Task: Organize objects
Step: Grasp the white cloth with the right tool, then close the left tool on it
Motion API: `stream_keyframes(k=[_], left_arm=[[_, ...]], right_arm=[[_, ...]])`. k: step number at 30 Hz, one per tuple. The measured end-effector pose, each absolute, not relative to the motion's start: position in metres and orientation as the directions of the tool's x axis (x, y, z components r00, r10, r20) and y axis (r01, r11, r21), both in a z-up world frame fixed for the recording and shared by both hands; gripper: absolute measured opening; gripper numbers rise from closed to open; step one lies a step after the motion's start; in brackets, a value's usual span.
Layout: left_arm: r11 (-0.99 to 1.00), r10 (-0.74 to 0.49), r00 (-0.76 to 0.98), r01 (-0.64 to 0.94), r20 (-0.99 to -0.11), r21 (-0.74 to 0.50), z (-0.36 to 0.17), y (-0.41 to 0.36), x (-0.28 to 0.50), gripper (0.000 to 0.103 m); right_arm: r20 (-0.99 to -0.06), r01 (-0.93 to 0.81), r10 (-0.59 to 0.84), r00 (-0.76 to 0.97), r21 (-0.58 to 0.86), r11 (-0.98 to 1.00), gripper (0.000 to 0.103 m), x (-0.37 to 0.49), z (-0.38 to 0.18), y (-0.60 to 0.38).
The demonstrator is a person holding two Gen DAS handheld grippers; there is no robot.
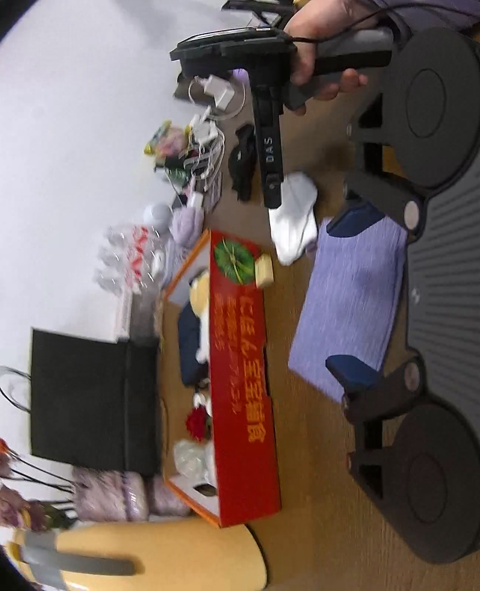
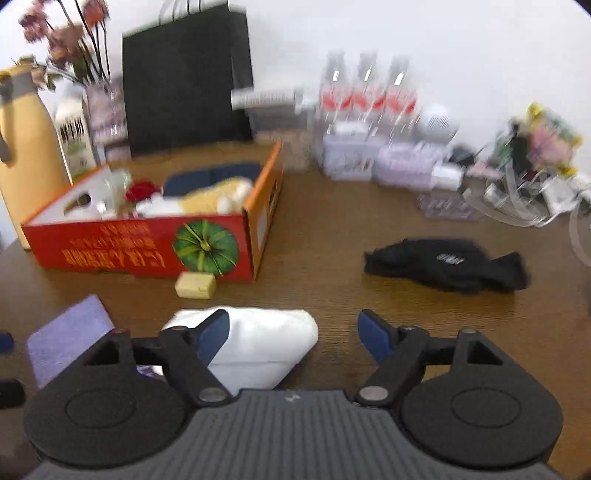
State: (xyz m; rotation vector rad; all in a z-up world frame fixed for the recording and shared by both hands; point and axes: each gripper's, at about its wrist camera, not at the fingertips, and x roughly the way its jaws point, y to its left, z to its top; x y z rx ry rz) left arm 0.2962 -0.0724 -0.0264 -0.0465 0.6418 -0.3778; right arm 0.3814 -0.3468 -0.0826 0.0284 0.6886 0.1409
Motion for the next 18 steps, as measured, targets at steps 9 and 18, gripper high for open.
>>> stream_keyframes(k=[9,18], left_arm=[[0.937,-0.339,0.73,0.314,-0.593,-0.15,-0.03,-0.076,0.281,0.067],[0.864,-0.501,0.695,0.378,-0.515,-0.331,-0.003,-0.064,0.217,0.069]], right_arm=[[-0.621,-0.152,0.178,0.763,0.095,0.984,0.016,0.36,-0.091,-0.334],[-0.398,-0.206,0.398,0.827,0.445,0.872,0.015,0.228,-0.043,-0.351]])
